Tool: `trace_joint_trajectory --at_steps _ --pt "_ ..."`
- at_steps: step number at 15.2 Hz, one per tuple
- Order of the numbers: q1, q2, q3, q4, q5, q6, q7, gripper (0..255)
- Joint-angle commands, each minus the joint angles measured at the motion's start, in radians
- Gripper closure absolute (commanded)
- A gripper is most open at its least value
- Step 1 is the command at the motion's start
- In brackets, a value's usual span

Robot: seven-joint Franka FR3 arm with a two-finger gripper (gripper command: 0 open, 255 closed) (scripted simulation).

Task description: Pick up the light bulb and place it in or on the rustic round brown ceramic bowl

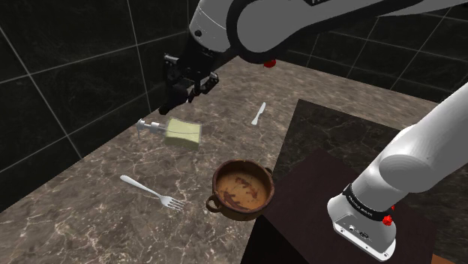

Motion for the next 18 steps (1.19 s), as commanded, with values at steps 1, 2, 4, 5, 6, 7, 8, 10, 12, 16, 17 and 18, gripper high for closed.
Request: trace_joint_trajectory --at_steps 1,2,4,5,6,7,8,10,12,16,17,18 --pt "0.001 -0.008 -0.003 0.009 0.005 -0.016 -0.002 255" --pt "0.012 -0.054 -0.011 -0.029 0.043 -0.018 -0.021 255" --pt "0.041 -0.144 -0.031 -0.102 0.111 -0.027 -0.053 255" --pt "0.058 -0.188 -0.042 -0.137 0.141 -0.033 -0.065 255" --pt "0.076 -0.232 -0.053 -0.171 0.167 -0.041 -0.075 255" --pt "0.095 -0.275 -0.064 -0.204 0.191 -0.050 -0.083 255" --pt "0.114 -0.318 -0.075 -0.236 0.212 -0.061 -0.089 255" --pt "0.153 -0.404 -0.095 -0.297 0.247 -0.085 -0.094 255" --pt "0.192 -0.490 -0.112 -0.355 0.275 -0.115 -0.093 255" --pt "0.230 -0.550 -0.112 -0.432 0.305 -0.099 -0.092 255" --pt "0.232 -0.545 -0.108 -0.442 0.309 -0.084 -0.093 255" --pt "0.233 -0.540 -0.104 -0.452 0.313 -0.069 -0.095 255"
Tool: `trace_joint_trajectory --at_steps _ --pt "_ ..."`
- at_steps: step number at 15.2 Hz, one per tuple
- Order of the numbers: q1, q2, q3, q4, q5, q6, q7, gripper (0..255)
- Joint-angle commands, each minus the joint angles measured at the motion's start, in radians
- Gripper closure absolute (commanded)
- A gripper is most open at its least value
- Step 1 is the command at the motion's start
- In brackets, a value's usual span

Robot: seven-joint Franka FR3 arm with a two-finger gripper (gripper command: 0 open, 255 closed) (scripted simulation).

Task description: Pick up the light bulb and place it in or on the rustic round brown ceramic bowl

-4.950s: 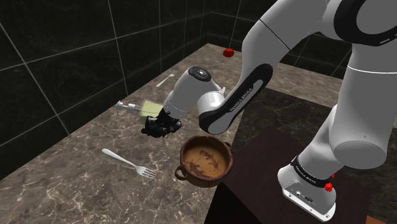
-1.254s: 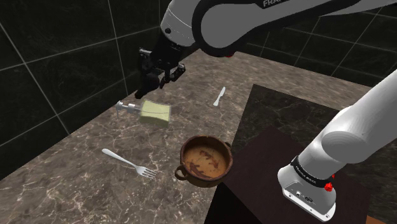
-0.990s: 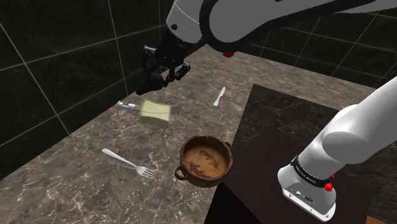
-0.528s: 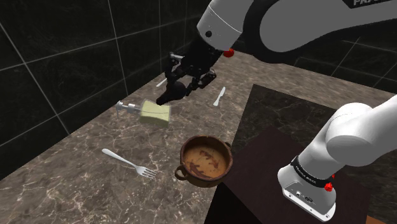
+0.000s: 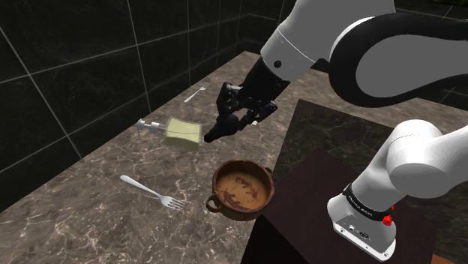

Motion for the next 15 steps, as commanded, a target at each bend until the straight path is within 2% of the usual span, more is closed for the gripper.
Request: trace_joint_trajectory --at_steps 1,10,15 --pt "0.005 0.006 0.007 -0.023 0.010 0.029 -0.004 255" --pt "0.017 0.068 0.047 -0.101 0.047 0.167 -0.021 255" --pt "0.017 0.068 0.047 -0.101 0.047 0.167 -0.021 255"
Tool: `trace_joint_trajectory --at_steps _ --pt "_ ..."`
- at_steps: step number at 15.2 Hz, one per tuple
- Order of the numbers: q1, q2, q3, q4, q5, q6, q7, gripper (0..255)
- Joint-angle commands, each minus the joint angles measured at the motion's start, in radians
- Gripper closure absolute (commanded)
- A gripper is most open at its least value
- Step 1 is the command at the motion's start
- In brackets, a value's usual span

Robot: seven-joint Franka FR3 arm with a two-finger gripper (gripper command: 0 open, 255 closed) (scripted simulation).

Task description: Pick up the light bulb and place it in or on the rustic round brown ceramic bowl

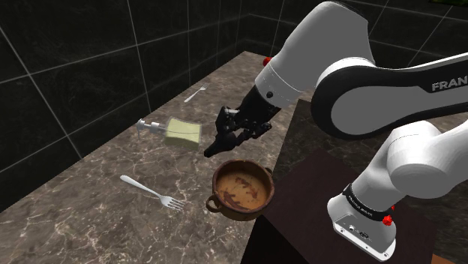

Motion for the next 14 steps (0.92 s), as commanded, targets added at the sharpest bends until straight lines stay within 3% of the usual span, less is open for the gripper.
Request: trace_joint_trajectory --at_steps 1,2,3,8,12,14 --pt "0.000 0.000 0.000 0.000 0.000 0.001 0.000 255" --pt "0.000 0.000 0.000 0.000 0.000 0.001 0.000 255" --pt "0.000 0.000 0.000 0.000 0.000 0.001 0.000 0" --pt "0.000 0.000 0.000 0.000 0.000 0.001 0.000 0" --pt "0.020 -0.139 -0.066 0.024 -0.022 -0.167 0.008 0" --pt "0.021 -0.139 -0.067 0.023 -0.022 -0.167 0.008 0"
